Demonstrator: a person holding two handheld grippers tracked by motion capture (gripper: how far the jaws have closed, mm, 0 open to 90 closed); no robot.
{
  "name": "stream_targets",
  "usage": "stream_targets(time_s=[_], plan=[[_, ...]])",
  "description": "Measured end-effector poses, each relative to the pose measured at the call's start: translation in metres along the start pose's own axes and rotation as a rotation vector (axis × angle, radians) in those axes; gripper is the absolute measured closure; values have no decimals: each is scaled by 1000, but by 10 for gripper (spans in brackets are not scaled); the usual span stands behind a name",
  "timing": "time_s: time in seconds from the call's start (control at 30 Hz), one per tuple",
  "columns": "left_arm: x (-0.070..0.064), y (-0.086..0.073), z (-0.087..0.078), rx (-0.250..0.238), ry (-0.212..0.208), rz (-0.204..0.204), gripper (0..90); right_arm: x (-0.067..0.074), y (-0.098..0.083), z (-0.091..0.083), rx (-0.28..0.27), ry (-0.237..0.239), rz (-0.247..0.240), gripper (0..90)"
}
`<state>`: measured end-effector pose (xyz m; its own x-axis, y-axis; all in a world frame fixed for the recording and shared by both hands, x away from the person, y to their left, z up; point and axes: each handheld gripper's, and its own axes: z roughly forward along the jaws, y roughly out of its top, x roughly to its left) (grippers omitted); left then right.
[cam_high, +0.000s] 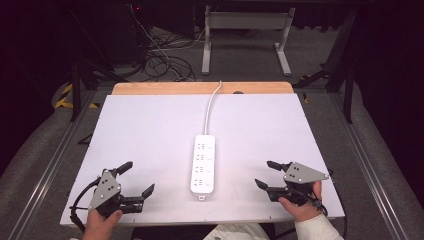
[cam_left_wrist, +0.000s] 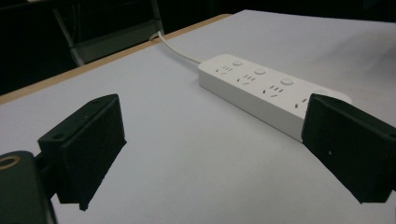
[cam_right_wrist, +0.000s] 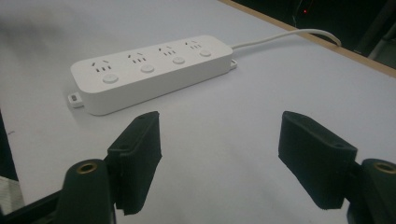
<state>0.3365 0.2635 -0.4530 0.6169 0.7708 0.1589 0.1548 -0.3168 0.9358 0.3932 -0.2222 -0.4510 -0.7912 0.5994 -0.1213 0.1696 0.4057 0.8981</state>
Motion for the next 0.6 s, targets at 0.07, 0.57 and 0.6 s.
stream_targets(time_s=[0.07, 0.57, 0.6], plan=[[-3, 1, 0, 2, 14, 34, 67, 0, 1, -1, -2, -6, -7, 303], [-3, 2, -2, -3, 0, 14, 67, -1, 3, -5, -2, 44, 15, 463], [-4, 2, -2, -3, 5, 19, 69, 0, 4, -5, 2, 44, 15, 479]])
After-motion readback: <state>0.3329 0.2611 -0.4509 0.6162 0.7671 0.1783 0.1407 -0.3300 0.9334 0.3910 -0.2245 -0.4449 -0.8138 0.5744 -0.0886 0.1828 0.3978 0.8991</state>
